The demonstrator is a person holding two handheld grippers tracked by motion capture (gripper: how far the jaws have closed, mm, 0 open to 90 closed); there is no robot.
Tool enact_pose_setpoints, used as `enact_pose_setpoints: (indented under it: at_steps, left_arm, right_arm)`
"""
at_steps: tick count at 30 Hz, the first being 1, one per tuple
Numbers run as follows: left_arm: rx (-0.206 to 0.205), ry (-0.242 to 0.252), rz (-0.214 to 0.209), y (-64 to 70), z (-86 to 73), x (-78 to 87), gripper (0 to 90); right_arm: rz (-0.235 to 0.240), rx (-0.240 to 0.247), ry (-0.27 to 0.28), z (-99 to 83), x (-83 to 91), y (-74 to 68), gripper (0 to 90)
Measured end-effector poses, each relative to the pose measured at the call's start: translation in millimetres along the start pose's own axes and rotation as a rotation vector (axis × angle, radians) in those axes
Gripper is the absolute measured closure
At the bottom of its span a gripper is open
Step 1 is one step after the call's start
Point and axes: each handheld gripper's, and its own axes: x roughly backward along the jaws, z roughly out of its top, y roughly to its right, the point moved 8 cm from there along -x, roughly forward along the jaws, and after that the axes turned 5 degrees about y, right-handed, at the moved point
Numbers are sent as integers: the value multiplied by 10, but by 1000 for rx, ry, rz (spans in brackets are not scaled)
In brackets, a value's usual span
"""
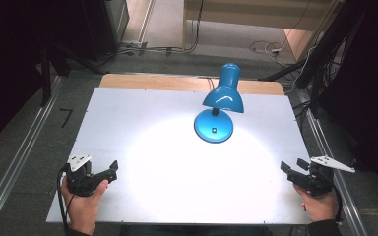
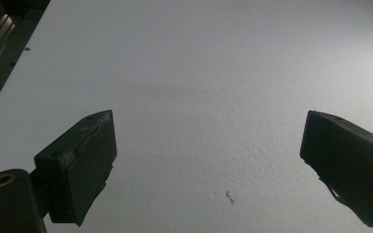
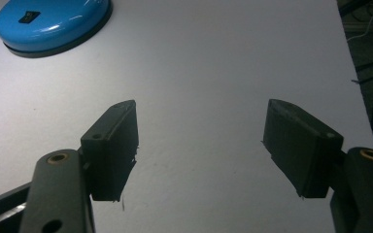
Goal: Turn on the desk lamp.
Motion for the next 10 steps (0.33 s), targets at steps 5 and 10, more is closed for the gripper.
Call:
enact_pose_setpoints:
  at_steps: [5, 10]
  left_arm:
    - [-9, -3, 13, -40, -28, 54, 69]
    - [-29, -21, 49, -129, -71, 29, 69]
  right_arm:
    - [-30, -40, 1, -57, 60, 149, 269]
    - [-35, -68, 4, -74, 97, 204, 251]
